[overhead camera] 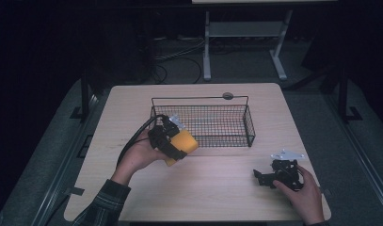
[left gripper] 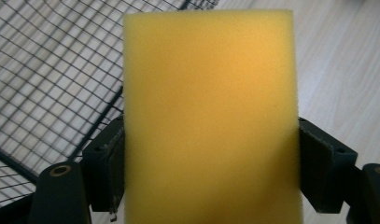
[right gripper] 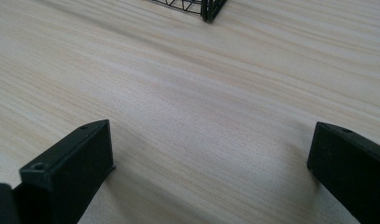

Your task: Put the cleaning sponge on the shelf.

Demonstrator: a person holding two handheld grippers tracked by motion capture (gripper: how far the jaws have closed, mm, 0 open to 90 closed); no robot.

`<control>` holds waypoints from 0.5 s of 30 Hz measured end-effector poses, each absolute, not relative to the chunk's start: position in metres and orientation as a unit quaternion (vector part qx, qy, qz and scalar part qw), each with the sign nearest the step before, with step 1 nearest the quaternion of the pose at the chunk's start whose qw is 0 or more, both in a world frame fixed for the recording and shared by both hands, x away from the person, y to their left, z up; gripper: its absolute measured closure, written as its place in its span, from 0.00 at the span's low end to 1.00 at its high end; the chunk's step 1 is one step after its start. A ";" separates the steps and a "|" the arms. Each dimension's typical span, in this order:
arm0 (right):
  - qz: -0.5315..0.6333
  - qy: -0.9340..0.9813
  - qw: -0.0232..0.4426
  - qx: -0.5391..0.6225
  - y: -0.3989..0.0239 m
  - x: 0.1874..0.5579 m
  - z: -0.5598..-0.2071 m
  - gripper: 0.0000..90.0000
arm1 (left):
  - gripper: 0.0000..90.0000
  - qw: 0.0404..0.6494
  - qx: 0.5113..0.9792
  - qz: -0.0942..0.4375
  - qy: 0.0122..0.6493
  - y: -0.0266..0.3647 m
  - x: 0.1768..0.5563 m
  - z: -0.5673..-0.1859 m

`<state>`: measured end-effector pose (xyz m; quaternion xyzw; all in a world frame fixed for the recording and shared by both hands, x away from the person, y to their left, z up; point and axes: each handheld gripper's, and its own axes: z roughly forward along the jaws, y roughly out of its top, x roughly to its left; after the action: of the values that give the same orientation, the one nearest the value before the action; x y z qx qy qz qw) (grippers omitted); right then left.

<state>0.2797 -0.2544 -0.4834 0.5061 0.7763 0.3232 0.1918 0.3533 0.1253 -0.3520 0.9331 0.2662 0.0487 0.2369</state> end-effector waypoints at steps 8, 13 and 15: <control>0.323 0.776 0.192 0.506 -0.254 0.280 -0.483 0.00 | 0.25 0.238 0.929 0.055 0.277 0.128 0.367 -0.345; 0.323 0.776 0.192 0.506 -0.254 0.280 -0.483 0.00 | 0.25 0.238 0.927 0.058 0.283 0.129 0.375 -0.342; 0.323 0.776 0.192 0.506 -0.254 0.280 -0.483 0.00 | 0.25 0.236 0.926 0.064 0.287 0.130 0.381 -0.339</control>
<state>0.2796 -0.2544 -0.4834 0.5062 0.7763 0.3231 0.1918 0.3809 0.1296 -0.3389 0.9261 0.2869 0.0637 0.2364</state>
